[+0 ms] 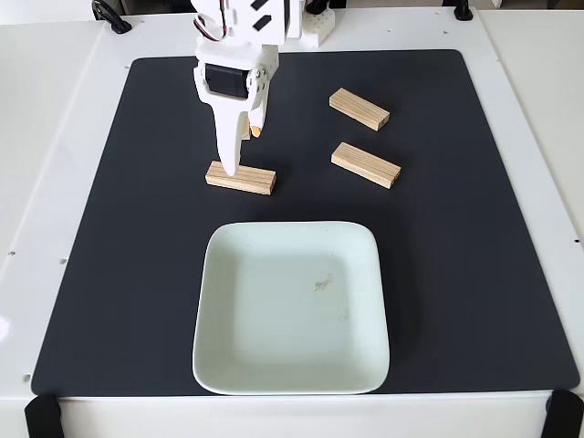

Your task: Pick up the wooden block and place them on the plate.

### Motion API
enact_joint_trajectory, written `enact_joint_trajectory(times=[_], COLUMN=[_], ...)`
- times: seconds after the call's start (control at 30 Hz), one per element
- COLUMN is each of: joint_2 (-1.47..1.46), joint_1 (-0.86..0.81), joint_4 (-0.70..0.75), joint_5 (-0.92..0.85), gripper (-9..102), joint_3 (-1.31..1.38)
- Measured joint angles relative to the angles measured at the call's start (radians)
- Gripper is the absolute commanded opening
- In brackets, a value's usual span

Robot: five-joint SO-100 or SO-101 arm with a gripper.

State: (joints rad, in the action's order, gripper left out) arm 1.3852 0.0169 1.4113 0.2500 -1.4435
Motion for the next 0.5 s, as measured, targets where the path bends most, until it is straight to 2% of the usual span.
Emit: enact_joint_trajectory(times=[0.5], joint_2=[-0.081], joint_1=[0.003], joint_4=[-0.002], joint_5=[0.000], gripper=[31], joint_3=[-0.005])
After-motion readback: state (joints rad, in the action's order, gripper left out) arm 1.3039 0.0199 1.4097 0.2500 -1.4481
